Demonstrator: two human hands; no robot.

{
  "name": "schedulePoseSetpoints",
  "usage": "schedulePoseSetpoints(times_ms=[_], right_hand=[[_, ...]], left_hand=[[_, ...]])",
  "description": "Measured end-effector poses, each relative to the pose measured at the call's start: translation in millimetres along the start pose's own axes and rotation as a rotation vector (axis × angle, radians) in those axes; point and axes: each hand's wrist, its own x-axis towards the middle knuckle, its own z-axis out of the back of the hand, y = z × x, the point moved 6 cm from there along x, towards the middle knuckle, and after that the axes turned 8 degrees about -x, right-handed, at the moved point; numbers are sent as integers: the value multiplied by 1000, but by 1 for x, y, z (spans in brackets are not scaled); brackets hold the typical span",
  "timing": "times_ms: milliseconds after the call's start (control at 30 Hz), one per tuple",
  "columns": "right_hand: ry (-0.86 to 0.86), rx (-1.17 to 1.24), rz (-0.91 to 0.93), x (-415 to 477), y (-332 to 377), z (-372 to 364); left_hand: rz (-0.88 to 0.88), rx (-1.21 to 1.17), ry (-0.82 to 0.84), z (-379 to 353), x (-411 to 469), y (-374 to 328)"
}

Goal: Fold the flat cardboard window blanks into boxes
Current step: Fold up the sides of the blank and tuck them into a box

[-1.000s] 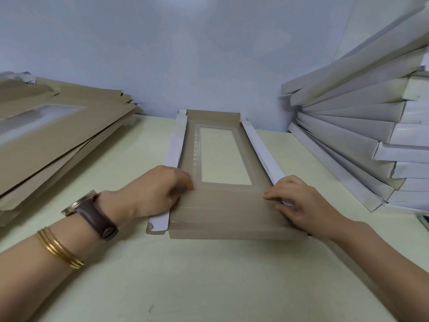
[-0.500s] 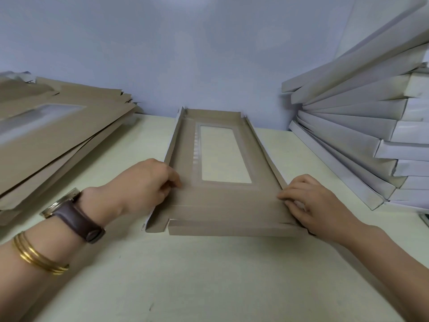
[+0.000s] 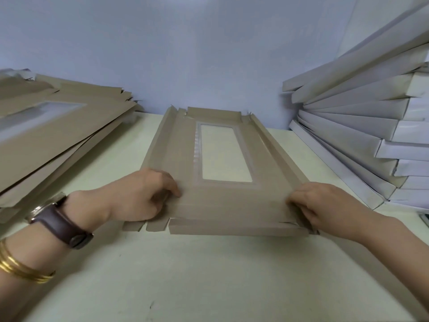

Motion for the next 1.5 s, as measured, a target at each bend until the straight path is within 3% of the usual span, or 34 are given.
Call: schedulePoseSetpoints(times_ms=[233,367,667,867,1133,1267,1367,1500], right_hand=[[81,191,7,-16,11,1],[92,270,48,-21,15,0],[-90,279,61,-12,14,1],[-13,527,-63,-1,-2,-1],[-88,548,-297,18,-14,-7],[-139,422,-311,19,3,-8],[-243,295,-263,21,25,2],[-240,238,-183,34,61,8]], left_hand=[[27,-208,189,-11,-8,-8],[-4,-170,135,-11,-7,-8],[-9,-114,11,-11,-1,-12],[36,-207,-30,-2,3,-7],[172,-334,-168,-3,14,1],[68,7,-260,-5,13,-19],[-2,301,-181,-15,19,-40],[-55,370,-88,-40,30,-64]])
